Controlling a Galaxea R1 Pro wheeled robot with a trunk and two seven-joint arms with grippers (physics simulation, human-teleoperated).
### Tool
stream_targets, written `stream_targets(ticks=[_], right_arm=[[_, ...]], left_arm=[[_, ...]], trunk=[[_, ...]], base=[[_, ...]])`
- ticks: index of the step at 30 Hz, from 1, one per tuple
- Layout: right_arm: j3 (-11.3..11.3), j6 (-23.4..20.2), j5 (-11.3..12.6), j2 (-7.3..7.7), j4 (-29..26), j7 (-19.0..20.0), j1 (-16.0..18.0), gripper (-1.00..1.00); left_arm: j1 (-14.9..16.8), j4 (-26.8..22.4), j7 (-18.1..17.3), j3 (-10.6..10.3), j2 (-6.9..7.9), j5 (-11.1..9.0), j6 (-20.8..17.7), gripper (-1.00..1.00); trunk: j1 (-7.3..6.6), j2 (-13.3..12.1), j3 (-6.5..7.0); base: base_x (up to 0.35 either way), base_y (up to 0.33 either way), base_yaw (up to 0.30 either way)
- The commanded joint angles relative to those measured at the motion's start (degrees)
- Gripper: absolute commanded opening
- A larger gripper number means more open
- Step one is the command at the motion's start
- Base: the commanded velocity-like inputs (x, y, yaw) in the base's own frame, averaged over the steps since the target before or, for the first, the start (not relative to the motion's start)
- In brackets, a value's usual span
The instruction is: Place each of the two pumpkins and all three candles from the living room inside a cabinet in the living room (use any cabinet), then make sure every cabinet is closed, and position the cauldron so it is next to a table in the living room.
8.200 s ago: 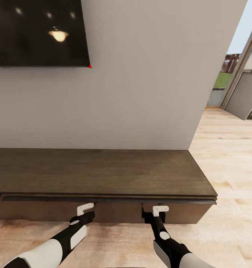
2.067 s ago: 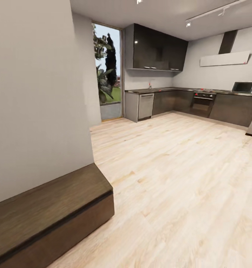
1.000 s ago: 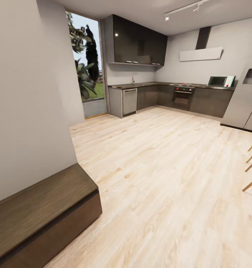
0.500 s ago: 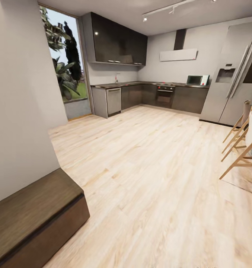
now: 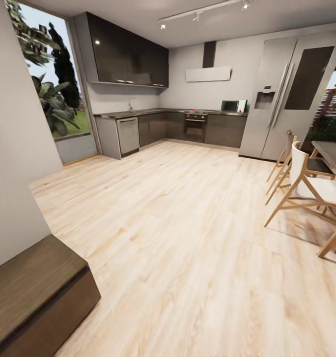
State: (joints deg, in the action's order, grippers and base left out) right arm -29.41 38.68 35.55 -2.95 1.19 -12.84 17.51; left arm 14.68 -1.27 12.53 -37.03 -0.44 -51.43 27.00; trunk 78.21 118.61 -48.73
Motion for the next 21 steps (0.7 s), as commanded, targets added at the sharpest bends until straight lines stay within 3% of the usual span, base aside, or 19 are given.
stream_targets(ticks=[1, 16, 21], right_arm=[[-0.5, 0.1, 0.0, -0.04, 0.1, -0.4, 0.1, 1.00], [-0.5, 0.1, 0.0, -0.04, 0.1, -0.4, 0.1, 1.00], [-0.5, 0.1, 0.0, -0.04, 0.1, -0.4, 0.1, 1.00]], left_arm=[[0.0, -0.1, 0.5, -0.5, 0.00, -0.1, 0.1, 1.00], [0.0, -0.1, 0.5, -0.5, 0.00, -0.1, 0.1, 1.00], [0.0, -0.1, 0.5, -0.5, 0.00, -0.1, 0.0, 1.00]], trunk=[[-0.01, 0.0, -0.03], [-0.01, 0.0, 0.27], [-0.01, 0.0, 0.37]], base=[[0.000, 0.000, -0.300], [-0.002, -0.001, -0.300], [-0.167, -0.115, -0.300]])
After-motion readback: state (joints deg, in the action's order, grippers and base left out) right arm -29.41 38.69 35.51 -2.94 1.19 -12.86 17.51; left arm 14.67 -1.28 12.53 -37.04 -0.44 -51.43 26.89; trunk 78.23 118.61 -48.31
